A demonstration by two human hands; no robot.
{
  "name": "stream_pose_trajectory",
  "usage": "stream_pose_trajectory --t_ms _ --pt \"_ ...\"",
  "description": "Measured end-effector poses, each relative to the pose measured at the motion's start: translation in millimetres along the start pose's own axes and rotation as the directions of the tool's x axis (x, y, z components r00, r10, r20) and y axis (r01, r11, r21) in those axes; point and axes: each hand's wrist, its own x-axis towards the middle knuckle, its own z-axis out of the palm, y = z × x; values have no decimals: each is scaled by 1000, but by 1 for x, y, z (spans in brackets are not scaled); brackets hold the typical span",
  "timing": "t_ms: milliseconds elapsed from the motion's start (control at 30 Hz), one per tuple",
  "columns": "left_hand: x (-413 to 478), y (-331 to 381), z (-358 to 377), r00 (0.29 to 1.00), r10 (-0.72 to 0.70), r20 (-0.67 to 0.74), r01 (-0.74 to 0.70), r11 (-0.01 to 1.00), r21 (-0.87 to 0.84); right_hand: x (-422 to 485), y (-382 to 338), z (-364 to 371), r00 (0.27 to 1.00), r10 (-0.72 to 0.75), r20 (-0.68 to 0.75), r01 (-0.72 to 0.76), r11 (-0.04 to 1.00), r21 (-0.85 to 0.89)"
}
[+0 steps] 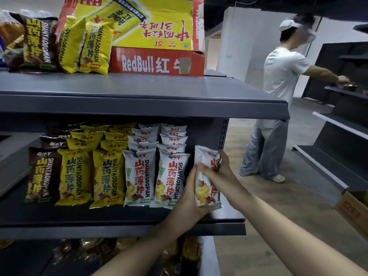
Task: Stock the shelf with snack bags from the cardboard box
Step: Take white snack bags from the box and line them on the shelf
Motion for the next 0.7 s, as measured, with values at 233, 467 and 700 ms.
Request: stream_pose_trajectory --t_ms 233,467,700 --pt "18 -7 -13 1000 -17 -20 25 858 513 5 13 1 1000 -28 1 28 996 -84" --pt "23 -10 -38 933 360 13 -147 347 926 69 30 -1 952 -194 -236 146 968 -206" --pt "19 -20 -62 958 281 62 -138 263 955 136 60 11 968 -83 -236 7 952 -306"
